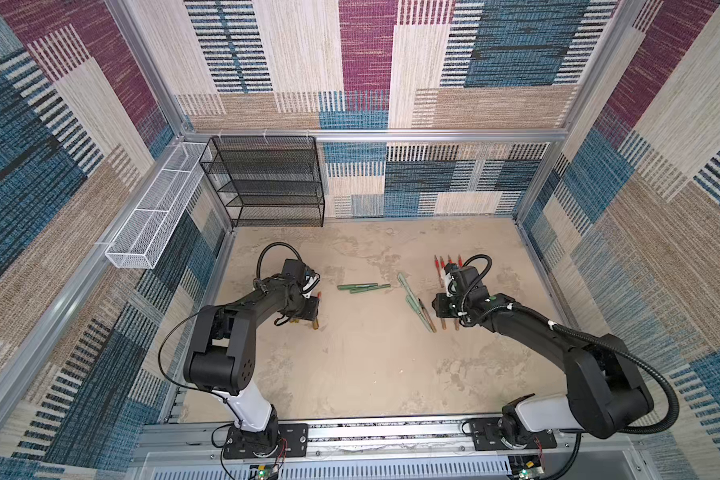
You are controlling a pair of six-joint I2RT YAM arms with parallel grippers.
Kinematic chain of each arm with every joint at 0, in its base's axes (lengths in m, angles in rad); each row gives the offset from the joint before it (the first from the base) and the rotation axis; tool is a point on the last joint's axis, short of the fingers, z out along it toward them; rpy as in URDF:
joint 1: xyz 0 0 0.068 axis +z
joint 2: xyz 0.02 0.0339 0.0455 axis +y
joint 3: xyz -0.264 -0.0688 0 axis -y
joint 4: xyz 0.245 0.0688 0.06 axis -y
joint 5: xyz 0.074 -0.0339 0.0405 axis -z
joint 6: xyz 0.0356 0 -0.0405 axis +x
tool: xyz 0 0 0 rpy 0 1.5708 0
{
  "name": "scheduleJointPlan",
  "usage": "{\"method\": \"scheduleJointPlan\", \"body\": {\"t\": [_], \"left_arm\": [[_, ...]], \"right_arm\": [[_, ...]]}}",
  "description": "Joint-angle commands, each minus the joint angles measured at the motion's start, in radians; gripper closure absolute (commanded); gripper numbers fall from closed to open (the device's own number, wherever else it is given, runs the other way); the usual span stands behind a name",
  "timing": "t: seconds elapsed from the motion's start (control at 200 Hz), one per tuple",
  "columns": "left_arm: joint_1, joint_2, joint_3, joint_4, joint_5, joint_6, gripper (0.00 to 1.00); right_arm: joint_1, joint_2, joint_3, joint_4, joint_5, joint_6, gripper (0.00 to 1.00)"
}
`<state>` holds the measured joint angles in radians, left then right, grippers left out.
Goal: Open the pen caps
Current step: 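Release the uncapped marker beside the other uncapped markers with the right gripper, then move the right gripper to a pale green marker and grasp it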
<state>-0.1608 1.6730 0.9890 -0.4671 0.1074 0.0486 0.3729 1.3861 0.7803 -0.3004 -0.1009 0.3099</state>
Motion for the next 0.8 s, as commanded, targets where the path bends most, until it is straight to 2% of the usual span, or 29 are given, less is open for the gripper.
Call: {"method": "scheduleJointPlan", "body": {"t": [0.0,0.19,0.526,0.631,0.796], "left_arm": [[0.000,-0.049,0.001,-0.004,-0.010,0.015,0.50],[0.000,-0.177,-0.002,-0.021,0.034,0.000,0.46],[0.034,-0.438,-0.133,0.115,0.116,-0.027,0.34],[0.068,-0.469,-0.142,0.107,0.168,-0.049,0.31],[0.100,-0.500,-0.138,0.100,0.164,-0.070,0.27]], "right_arm": [[0.009,-0.021,0.004,0.020,-0.070,-0.001,0.70],[0.051,0.081,0.060,-0.008,-0.072,-0.010,0.70],[0.088,0.244,0.135,-0.060,0.007,-0.005,0.69],[0.091,0.282,0.154,-0.081,0.014,-0.003,0.69],[0.121,0.307,0.163,-0.075,0.027,-0.017,0.69]]}}
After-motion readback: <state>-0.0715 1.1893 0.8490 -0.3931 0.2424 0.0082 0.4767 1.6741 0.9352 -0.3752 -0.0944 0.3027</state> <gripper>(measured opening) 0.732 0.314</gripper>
